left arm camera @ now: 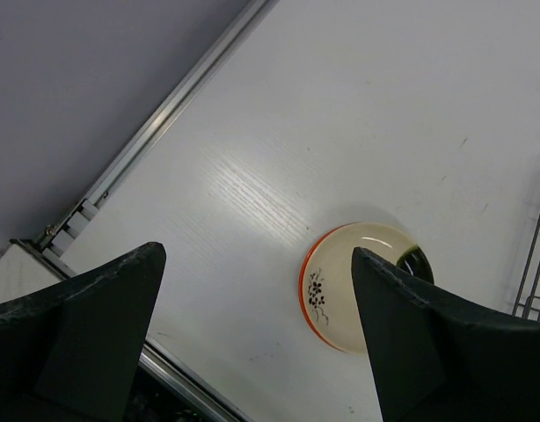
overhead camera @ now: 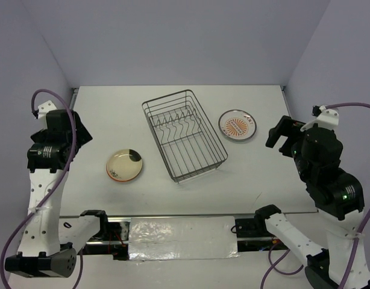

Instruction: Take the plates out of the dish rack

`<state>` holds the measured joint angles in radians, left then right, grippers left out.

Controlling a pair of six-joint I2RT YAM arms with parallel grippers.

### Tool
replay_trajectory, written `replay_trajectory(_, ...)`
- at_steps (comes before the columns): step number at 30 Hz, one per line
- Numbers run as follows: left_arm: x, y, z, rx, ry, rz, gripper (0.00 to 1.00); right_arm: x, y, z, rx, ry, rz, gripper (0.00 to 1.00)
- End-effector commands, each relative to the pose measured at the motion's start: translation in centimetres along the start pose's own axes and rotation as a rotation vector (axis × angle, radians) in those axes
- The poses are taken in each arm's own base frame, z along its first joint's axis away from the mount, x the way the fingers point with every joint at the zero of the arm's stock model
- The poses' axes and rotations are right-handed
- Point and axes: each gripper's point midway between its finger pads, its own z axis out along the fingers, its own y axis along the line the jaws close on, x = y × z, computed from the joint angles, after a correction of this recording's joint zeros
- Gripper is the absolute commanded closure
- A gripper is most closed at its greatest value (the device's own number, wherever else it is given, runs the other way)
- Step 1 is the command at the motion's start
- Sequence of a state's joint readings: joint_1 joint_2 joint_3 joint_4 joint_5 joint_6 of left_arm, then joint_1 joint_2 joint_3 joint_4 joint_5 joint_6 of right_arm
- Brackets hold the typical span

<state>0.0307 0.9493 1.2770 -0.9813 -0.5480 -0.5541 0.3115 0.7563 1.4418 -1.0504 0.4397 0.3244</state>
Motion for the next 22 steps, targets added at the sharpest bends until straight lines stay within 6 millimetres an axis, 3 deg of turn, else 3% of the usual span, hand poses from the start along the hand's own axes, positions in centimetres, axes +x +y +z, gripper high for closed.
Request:
replay_trajectory(1, -3.5, 0.6, -2.0, -0.028, -0.099, -0.035, 0.01, -0.9, -1.9, -2.0, 0.051, -0.061, 0.043, 0.0)
replay_trajectory(8, -4.3, -0.3, -2.1, -0.021, -0.112, -0.022, 0.0, -1.1, -2.8, -2.6, 0.091, -0.059, 0.038, 0.0)
replay_trajectory(22, -3.6, 0.0, -1.7, -0.041, -0.114, 0.003, 0.0, -1.0, -2.4, -2.4, 0.074, -0.063, 0.069, 0.0)
